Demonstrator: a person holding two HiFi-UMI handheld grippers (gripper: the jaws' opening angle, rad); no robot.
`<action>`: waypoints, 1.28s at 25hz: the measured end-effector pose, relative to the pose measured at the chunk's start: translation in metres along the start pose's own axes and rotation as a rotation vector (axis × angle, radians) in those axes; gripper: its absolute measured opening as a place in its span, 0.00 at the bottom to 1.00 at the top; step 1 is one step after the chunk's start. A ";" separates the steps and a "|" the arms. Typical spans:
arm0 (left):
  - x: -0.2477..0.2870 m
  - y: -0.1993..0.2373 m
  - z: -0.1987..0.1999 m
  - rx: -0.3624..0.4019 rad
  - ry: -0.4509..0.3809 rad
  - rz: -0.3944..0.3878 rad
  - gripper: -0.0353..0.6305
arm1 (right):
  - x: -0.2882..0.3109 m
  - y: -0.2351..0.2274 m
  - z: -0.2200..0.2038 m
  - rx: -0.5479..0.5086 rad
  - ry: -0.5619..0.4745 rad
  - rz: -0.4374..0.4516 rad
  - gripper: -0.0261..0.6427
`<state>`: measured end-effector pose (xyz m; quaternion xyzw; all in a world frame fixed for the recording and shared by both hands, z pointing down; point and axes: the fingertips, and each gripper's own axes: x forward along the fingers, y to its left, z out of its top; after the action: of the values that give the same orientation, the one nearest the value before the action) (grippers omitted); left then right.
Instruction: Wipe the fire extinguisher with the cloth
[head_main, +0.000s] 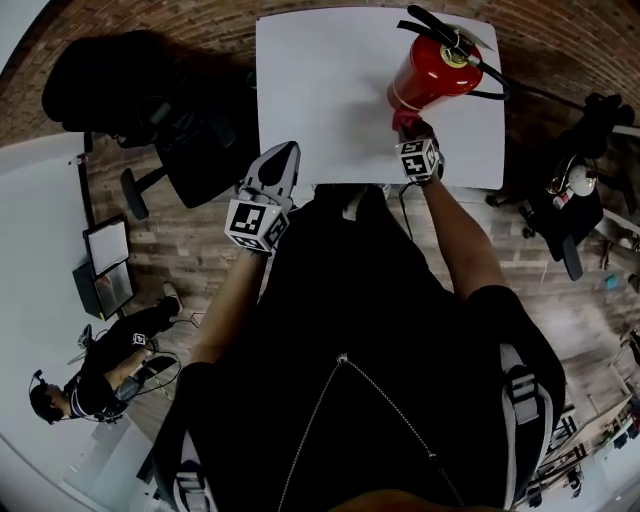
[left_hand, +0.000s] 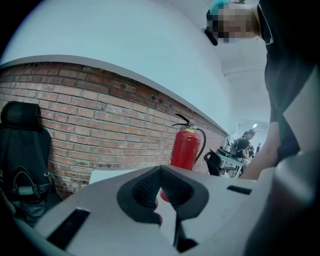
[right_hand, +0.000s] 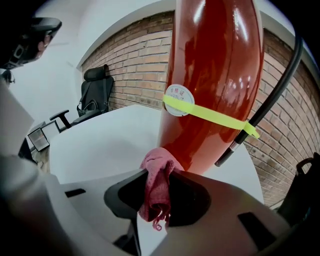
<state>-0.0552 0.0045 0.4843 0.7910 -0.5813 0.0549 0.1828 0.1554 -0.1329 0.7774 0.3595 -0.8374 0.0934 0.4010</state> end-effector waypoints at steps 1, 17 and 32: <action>-0.002 -0.002 -0.001 -0.002 -0.001 0.008 0.08 | 0.002 0.001 -0.002 -0.004 0.005 0.007 0.19; -0.027 -0.031 -0.015 0.013 -0.020 0.134 0.08 | 0.022 0.002 -0.024 -0.081 0.042 0.084 0.19; 0.008 0.019 0.012 0.055 -0.002 -0.097 0.08 | -0.023 0.023 0.009 0.084 -0.030 0.029 0.20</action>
<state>-0.0723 -0.0118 0.4802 0.8232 -0.5405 0.0612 0.1627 0.1438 -0.1084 0.7572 0.3654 -0.8438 0.1287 0.3715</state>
